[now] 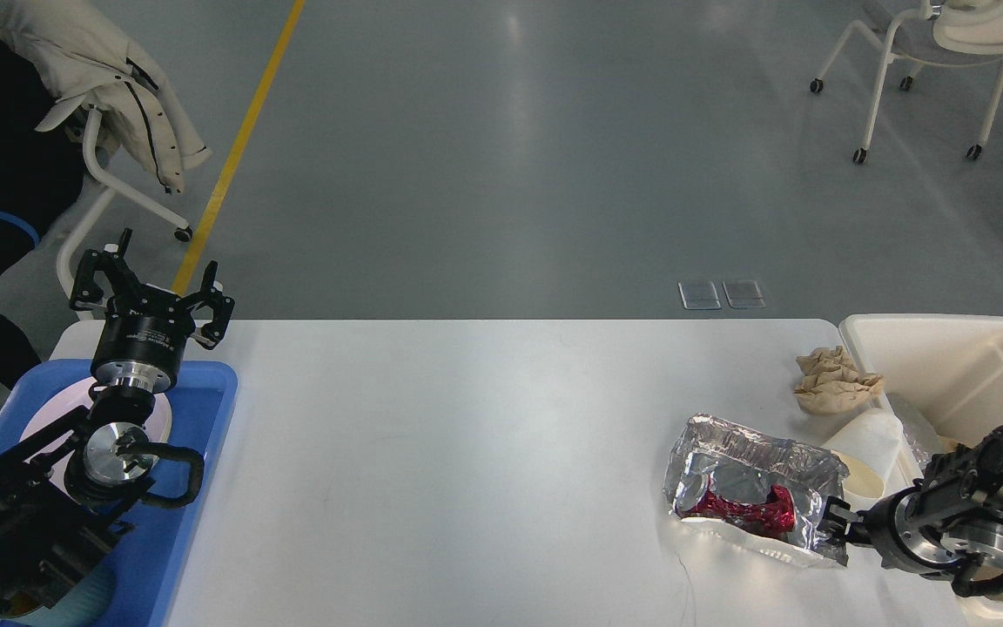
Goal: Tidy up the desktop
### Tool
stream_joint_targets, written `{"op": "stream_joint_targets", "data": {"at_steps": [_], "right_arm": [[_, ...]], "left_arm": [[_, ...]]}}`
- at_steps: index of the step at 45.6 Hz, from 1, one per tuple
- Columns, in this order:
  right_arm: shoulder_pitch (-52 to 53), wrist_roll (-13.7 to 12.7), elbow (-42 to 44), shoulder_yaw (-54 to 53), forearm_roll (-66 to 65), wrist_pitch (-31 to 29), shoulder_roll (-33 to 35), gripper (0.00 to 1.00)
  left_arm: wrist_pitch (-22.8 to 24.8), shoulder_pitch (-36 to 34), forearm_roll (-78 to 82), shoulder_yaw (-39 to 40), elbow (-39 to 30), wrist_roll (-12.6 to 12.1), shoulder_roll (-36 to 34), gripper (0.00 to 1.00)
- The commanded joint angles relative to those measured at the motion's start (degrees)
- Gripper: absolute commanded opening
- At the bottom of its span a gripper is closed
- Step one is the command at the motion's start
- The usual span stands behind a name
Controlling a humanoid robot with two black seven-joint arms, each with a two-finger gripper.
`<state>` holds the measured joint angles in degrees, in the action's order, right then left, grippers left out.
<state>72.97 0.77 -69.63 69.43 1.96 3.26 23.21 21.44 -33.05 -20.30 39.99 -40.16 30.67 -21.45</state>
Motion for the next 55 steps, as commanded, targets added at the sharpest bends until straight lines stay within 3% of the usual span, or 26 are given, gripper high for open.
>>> {"op": "stream_joint_targets", "data": {"at_steps": [1, 10, 28, 36, 43, 48, 55], "right_arm": [[-1.16, 0.02, 0.46, 0.01, 0.06, 1.75, -0.36, 0.00], [-1.34, -0.15, 0.37, 0.00, 0.15, 5.27, -0.36, 0.00], [3.39, 0.11, -5.42, 2.02, -2.49, 3.60, 2.97, 0.00], [15.87, 0.99, -14.12, 2.55, -6.44, -5.88, 6.23, 0.00], [30.37, 3.89, -20.89, 2.20, -7.24, -16.43, 7.11, 0.00], [41.26, 5.91, -23.10, 1.15, -7.24, -25.30, 6.93, 0.00], [50.51, 6.09, -23.45, -5.08, -7.24, -36.20, 7.19, 0.00]], "left_arm": [[0.00, 0.00, 0.00, 0.00, 0.00, 0.00, 0.00, 0.97], [0.00, 0.00, 0.00, 0.00, 0.00, 0.00, 0.00, 0.97], [0.00, 0.00, 0.00, 0.00, 0.00, 0.00, 0.00, 0.97], [0.00, 0.00, 0.00, 0.00, 0.00, 0.00, 0.00, 0.97], [0.00, -0.08, 0.00, 0.00, 0.00, 0.00, 0.00, 0.97], [0.00, 0.00, 0.00, 0.00, 0.00, 0.00, 0.00, 0.97], [0.00, 0.00, 0.00, 0.00, 0.00, 0.00, 0.00, 0.97]]}}
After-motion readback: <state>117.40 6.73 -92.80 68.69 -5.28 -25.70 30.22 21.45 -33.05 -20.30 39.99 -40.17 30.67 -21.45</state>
